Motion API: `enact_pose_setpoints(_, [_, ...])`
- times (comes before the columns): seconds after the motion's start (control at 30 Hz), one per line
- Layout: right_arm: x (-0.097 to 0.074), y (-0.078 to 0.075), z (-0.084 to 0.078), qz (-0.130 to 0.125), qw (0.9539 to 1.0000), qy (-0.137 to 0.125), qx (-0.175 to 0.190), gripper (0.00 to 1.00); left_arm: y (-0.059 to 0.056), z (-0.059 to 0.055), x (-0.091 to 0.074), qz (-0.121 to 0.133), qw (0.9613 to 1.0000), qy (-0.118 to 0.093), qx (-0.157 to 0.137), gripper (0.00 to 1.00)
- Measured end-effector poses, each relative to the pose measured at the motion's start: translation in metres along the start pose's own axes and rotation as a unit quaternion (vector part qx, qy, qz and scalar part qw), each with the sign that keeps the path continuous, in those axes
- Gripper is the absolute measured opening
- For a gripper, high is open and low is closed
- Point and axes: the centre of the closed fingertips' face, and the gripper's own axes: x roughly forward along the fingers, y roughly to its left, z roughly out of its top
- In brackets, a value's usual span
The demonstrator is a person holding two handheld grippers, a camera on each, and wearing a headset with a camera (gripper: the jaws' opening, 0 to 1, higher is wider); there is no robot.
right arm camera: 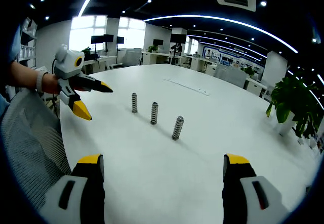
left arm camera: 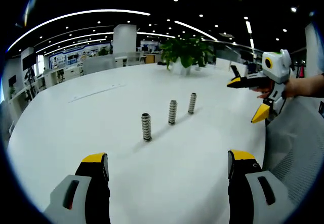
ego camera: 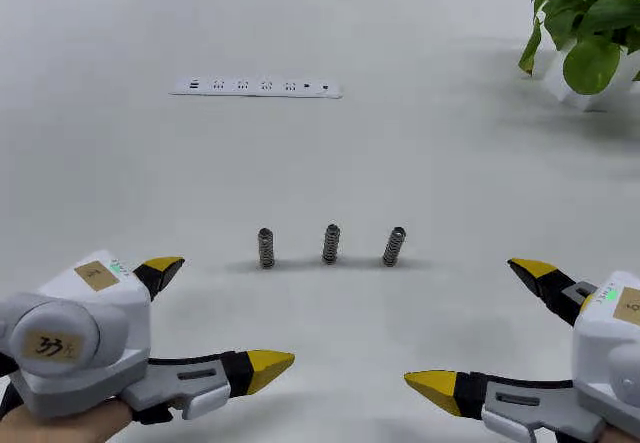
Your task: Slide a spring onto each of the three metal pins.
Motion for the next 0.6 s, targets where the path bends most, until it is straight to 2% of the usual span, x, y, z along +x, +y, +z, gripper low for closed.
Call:
enact_pose_setpoints(0.07, [0.003, -0.005, -0.007, -0.008, 0.9999, 0.007, 0.012, 0.99, -0.003, -0.001, -0.001, -0.003, 1.0000, 0.004, -0.005, 1.00])
enact_pose_setpoints(0.17, [0.006, -0.005, -0.012, -0.010, 0.9997, 0.017, 0.011, 0.99, -0.002, -0.005, -0.002, -0.003, 0.9999, 0.012, -0.003, 1.00])
enact_pose_setpoints(0.43, [0.016, 0.014, -0.017, 0.023, 0.9992, 0.030, -0.013, 0.99, -0.001, -0.007, -0.002, -0.001, 0.9999, 0.014, -0.009, 1.00])
enact_pose_setpoints(0.6, [0.016, 0.017, -0.017, 0.026, 0.9991, 0.030, -0.013, 0.99, -0.001, -0.009, -0.001, -0.003, 0.9998, 0.017, -0.008, 1.00])
